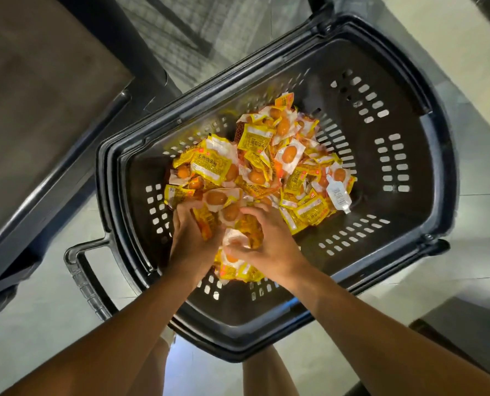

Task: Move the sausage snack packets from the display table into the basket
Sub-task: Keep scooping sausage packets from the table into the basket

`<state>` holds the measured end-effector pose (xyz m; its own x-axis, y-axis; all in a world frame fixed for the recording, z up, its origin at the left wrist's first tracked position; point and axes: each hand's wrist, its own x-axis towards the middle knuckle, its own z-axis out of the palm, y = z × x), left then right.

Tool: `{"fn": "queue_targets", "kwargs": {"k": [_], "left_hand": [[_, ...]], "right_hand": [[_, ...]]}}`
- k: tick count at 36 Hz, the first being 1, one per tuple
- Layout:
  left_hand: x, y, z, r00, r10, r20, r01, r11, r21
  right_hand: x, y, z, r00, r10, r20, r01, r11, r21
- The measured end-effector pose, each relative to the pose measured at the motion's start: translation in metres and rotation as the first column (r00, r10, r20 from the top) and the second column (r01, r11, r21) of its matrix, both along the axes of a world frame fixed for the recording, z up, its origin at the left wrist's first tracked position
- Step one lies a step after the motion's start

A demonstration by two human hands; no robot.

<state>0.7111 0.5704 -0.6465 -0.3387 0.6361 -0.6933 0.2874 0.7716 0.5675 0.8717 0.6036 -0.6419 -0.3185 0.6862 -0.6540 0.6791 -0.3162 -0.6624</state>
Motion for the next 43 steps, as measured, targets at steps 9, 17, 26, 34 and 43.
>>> {"fn": "queue_targets", "kwargs": {"k": [9, 17, 26, 34, 43], "left_hand": [[-0.002, 0.001, -0.003, 0.996, 0.072, 0.046, -0.073, 0.997, 0.001], [0.01, -0.009, 0.039, 0.894, 0.397, 0.206, -0.359, 0.912, -0.201], [0.004, 0.005, 0.074, 0.218, 0.723, 0.655, -0.4, 0.679, -0.616], [-0.02, 0.0, 0.051, 0.328, 0.744, 0.581, -0.466, 0.663, -0.585], [-0.041, 0.021, 0.051, 0.754, 0.488, 0.44, -0.416, 0.873, -0.254]], "right_hand": [[-0.01, 0.014, 0.009, 0.988, 0.012, 0.156, -0.012, 1.0, 0.0], [0.009, 0.032, 0.049, 0.861, -0.506, -0.042, 0.474, 0.83, -0.295], [0.012, 0.018, 0.09, 0.803, -0.56, -0.204, 0.402, 0.761, -0.509], [0.022, 0.026, 0.094, 0.872, -0.43, -0.234, 0.277, 0.828, -0.488], [0.028, 0.058, 0.03, 0.681, -0.729, 0.073, 0.668, 0.576, -0.471]]}}
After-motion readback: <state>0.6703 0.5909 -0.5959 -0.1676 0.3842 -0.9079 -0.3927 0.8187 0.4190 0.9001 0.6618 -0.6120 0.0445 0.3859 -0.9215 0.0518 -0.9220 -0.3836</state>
